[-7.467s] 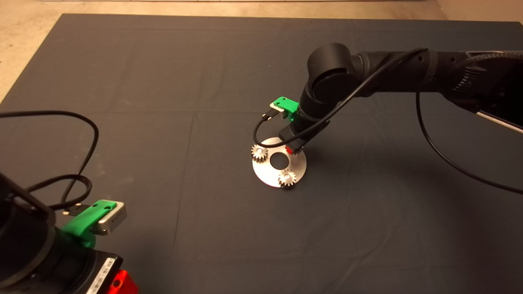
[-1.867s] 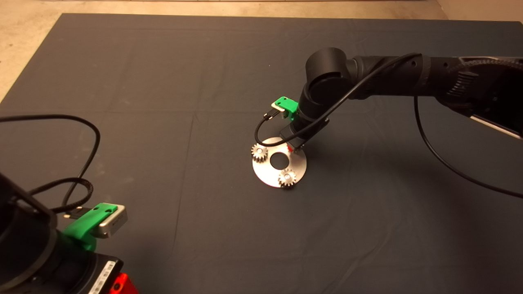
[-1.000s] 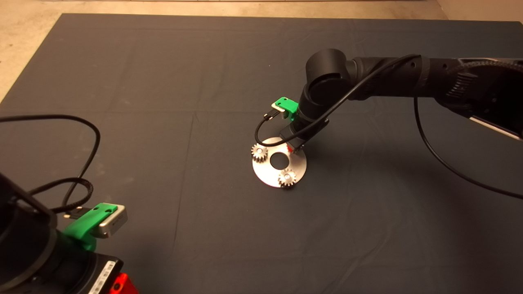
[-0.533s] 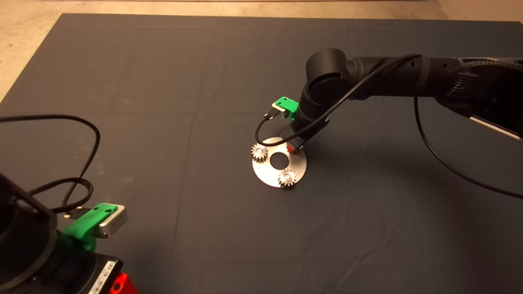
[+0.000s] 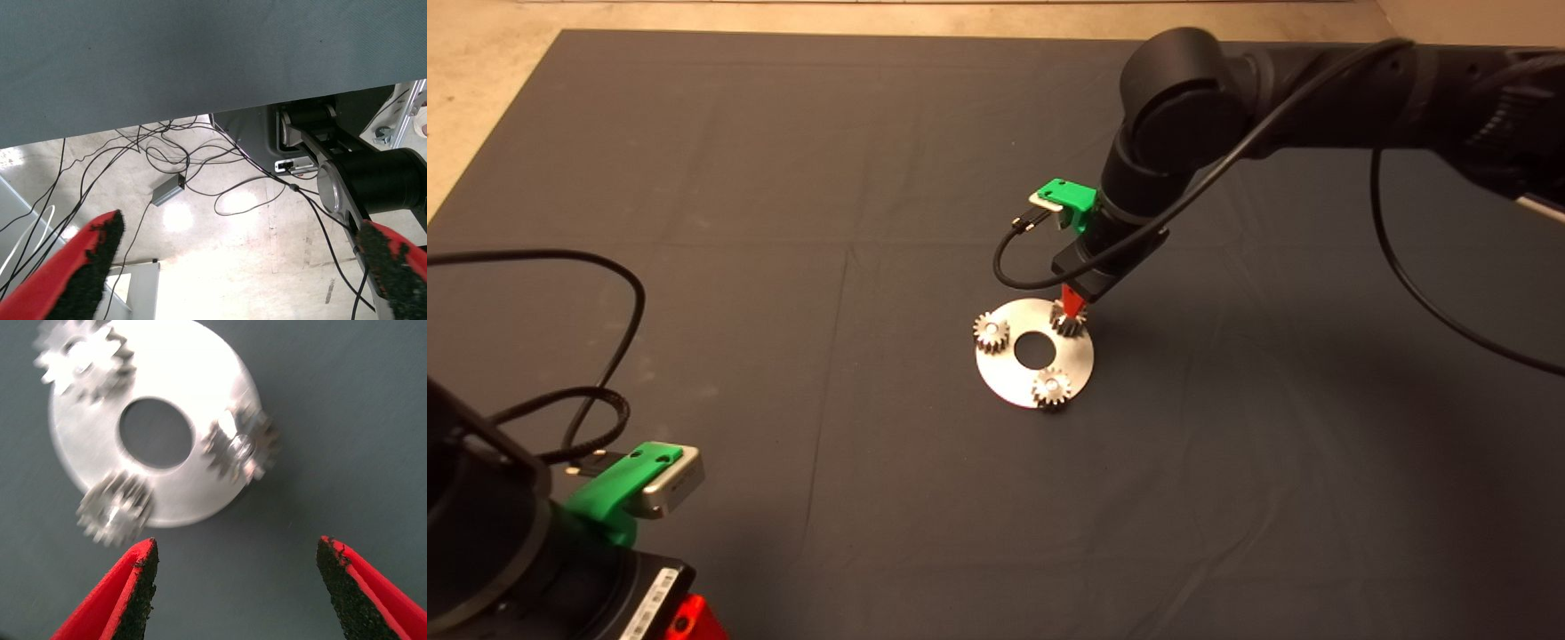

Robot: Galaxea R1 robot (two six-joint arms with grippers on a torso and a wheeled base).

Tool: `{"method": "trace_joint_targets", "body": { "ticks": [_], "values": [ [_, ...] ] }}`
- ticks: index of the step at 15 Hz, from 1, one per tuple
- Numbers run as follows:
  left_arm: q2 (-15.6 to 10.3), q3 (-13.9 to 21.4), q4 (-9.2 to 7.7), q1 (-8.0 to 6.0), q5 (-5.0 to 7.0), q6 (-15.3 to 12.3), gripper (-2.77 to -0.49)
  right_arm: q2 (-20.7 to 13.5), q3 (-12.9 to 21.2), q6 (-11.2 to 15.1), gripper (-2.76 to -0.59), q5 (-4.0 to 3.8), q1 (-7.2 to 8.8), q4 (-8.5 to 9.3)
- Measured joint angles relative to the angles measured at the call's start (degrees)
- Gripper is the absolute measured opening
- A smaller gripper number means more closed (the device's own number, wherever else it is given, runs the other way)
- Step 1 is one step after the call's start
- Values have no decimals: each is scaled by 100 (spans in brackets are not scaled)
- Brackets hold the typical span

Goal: Install three planetary gears onto the carrier pins

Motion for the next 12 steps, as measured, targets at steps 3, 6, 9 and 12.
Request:
{"method": "trace_joint_targets", "body": {
  "ticks": [3, 6, 9, 12],
  "values": [
    [0, 0, 0, 0, -2, 48, -61, -841, 731, 281, -148, 32, 171, 429],
    [-4, 0, -1, 0, 1, 95, -50, -2423, 1864, 755, -147, -104, 301, 529],
    [0, 0, 0, 0, -2, 133, -50, -3714, 3422, 1258, -133, -84, 313, 816],
    [14, 0, 0, -2, 2, 179, -50, -4798, 4350, 1726, -120, -41, 428, 1186]
  ]
}}
